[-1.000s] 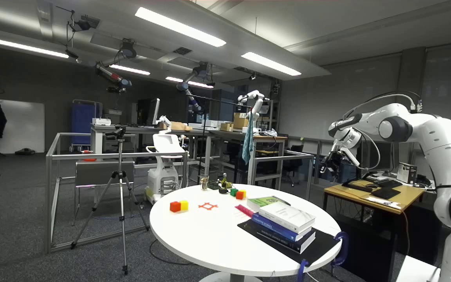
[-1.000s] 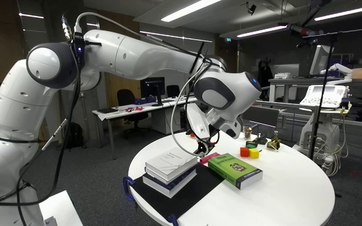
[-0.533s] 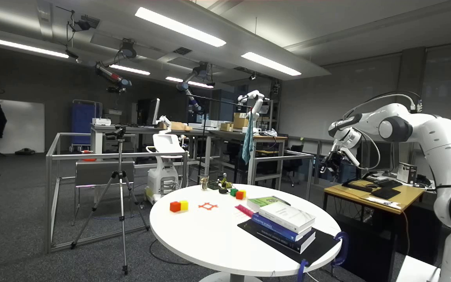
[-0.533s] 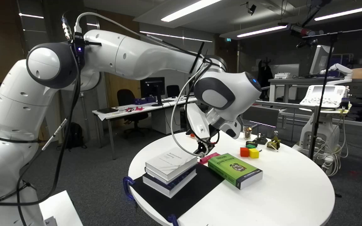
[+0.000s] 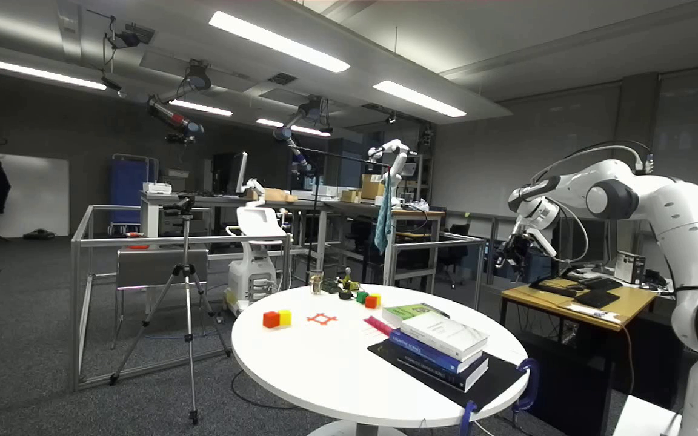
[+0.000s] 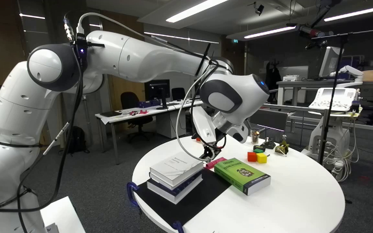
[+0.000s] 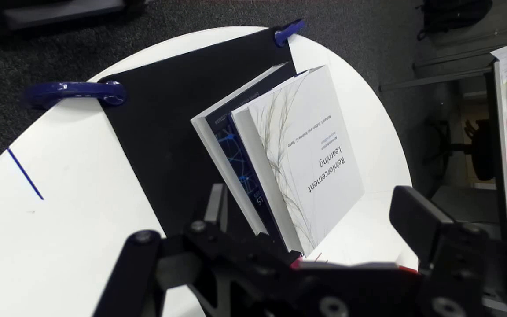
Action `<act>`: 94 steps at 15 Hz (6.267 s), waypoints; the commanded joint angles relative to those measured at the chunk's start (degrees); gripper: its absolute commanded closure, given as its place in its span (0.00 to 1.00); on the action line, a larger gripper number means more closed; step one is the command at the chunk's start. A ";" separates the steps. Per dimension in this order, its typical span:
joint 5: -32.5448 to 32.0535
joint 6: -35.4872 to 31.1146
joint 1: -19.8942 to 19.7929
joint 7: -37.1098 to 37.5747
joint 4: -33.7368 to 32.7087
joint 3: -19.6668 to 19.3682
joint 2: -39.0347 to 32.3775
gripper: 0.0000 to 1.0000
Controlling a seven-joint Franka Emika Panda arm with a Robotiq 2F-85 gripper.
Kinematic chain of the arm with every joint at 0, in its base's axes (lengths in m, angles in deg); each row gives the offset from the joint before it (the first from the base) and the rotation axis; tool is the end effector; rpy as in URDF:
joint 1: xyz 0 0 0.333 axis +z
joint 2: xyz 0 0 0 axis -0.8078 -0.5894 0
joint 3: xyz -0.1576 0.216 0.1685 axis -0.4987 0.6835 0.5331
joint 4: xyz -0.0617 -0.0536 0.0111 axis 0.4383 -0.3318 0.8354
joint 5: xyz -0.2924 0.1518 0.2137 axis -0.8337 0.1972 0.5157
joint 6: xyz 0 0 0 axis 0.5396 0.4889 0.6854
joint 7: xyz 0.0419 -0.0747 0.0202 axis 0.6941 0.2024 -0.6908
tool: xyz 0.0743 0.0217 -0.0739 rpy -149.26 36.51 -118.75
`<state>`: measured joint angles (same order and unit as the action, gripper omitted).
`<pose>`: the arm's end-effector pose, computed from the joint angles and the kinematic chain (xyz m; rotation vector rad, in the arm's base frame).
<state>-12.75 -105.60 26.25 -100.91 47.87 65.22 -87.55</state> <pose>0.5335 -0.3615 0.3841 -2.3722 0.4170 0.1851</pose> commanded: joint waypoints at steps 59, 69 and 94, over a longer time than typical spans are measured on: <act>13.10 13.49 -9.97 -7.85 -17.79 10.68 -20.68 0.00; 23.00 12.41 -12.02 -9.67 -23.30 14.30 -30.29 0.00; 21.75 3.68 -6.98 -15.92 -23.28 15.35 -38.77 0.00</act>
<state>9.00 -101.92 19.27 -116.83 24.59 80.57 -126.33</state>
